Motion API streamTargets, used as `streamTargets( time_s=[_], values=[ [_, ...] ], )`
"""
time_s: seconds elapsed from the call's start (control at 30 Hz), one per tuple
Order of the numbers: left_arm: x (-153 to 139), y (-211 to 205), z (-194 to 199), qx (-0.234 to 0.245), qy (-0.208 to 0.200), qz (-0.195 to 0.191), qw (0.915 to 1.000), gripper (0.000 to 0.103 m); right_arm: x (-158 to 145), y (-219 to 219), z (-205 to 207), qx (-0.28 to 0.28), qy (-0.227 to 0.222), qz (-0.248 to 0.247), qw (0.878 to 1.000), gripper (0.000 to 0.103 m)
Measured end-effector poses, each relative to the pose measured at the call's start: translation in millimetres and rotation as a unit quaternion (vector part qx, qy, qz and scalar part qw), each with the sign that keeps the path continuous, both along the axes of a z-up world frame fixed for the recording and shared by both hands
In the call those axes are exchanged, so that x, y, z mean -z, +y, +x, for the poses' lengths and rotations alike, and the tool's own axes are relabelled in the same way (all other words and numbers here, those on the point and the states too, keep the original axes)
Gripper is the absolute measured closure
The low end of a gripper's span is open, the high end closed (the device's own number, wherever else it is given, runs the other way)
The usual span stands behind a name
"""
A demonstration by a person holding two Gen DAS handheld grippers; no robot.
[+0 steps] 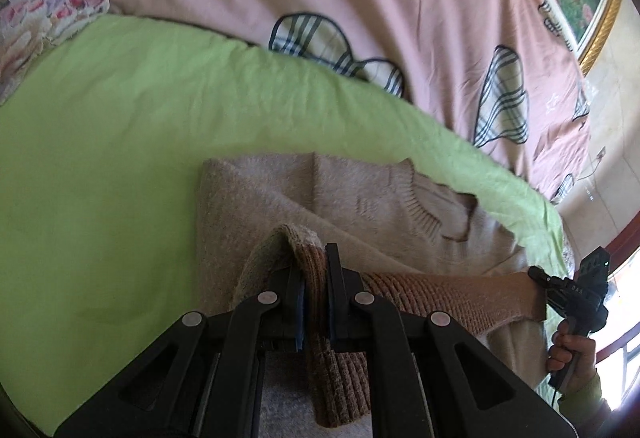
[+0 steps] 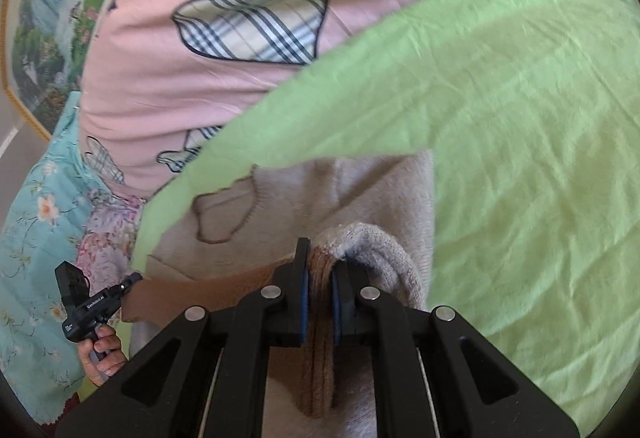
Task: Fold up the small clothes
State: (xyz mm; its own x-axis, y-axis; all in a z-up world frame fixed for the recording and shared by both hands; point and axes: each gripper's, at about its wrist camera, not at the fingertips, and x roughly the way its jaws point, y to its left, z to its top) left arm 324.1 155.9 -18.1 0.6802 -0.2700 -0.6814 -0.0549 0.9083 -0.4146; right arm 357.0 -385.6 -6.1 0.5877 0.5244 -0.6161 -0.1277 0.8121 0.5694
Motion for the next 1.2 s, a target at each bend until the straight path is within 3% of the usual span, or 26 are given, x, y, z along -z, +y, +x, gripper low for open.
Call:
streamTargets(
  time_s=[0.07,0.13,0.17,0.2,0.23,0.27,0.33,0.43,0.53,0.6,0.7,0.8,0.9,0.97,1.1,1.2],
  values=[
    [1.8,0.4,-3.4,0.001,0.013,-0.003,0.9999,0.092,2.7,-3.1,1.8,0.003,0.011,0.008,1.000,0.090],
    [-0.9,2.9,-18.7,0.004,0.010,-0.015,0.9998,0.080,-2.5,-9.7,-3.5,0.011,0.015,0.020,1.000,0.086],
    [-3.0,3.1,-30.2,0.007,0.010,-0.021,0.9997,0.069,-9.8,-14.7,-11.3,0.015,0.005,0.029,0.999,0.081],
    [-6.0,2.0,-42.7,0.011,0.006,-0.026,0.9996,0.064,-15.9,-17.6,-17.2,0.019,-0.003,0.029,0.999,0.072],
    [-8.2,-1.4,-58.0,0.016,0.000,-0.030,0.9994,0.064,-23.7,-20.9,-25.6,0.028,-0.016,0.022,0.999,0.058],
    [-10.2,-5.7,-69.0,0.025,-0.002,-0.032,0.9992,0.064,-31.9,-23.2,-37.5,0.036,-0.032,0.015,0.999,0.052],
    [-11.4,-20.8,-89.7,0.052,-0.003,-0.044,0.9977,0.064,-45.7,-19.2,-61.0,0.028,-0.063,0.010,0.998,0.050],
    [-9.0,-61.5,-102.8,0.115,0.003,-0.042,0.9925,0.064,-47.8,17.5,-84.7,-0.062,-0.070,0.004,0.996,0.050],
    [-4.3,-102.6,-91.8,0.165,0.017,-0.016,0.9859,0.064,-29.6,75.0,-92.3,-0.173,-0.041,-0.042,0.983,0.050],
    [0.0,-119.8,-78.3,0.177,0.028,0.009,0.9839,0.064,-16.3,107.7,-88.8,-0.226,-0.026,-0.070,0.971,0.050],
    [8.0,-127.4,-53.8,0.173,0.043,0.037,0.9832,0.064,-1.6,132.4,-71.8,-0.251,-0.005,-0.101,0.963,0.050],
    [7.3,-108.9,-25.4,0.149,0.039,0.037,0.9873,0.072,4.3,132.1,-44.6,-0.231,-0.004,-0.133,0.964,0.050],
    [6.7,-78.4,6.9,0.086,0.043,0.065,0.9932,0.072,7.5,108.9,-9.3,-0.170,-0.001,-0.140,0.976,0.054],
    [6.2,-49.9,25.0,0.052,0.043,0.039,0.9969,0.072,5.8,87.7,8.7,-0.107,-0.007,-0.151,0.983,0.054],
    [2.1,-10.1,31.2,-0.001,0.034,0.008,0.9994,0.074,-4.9,41.6,21.8,0.001,-0.017,-0.099,0.995,0.052],
    [0.5,-0.4,10.6,-0.013,0.025,-0.002,0.9996,0.073,-12.9,27.7,5.9,0.021,-0.026,-0.085,0.996,0.052]
  ],
)
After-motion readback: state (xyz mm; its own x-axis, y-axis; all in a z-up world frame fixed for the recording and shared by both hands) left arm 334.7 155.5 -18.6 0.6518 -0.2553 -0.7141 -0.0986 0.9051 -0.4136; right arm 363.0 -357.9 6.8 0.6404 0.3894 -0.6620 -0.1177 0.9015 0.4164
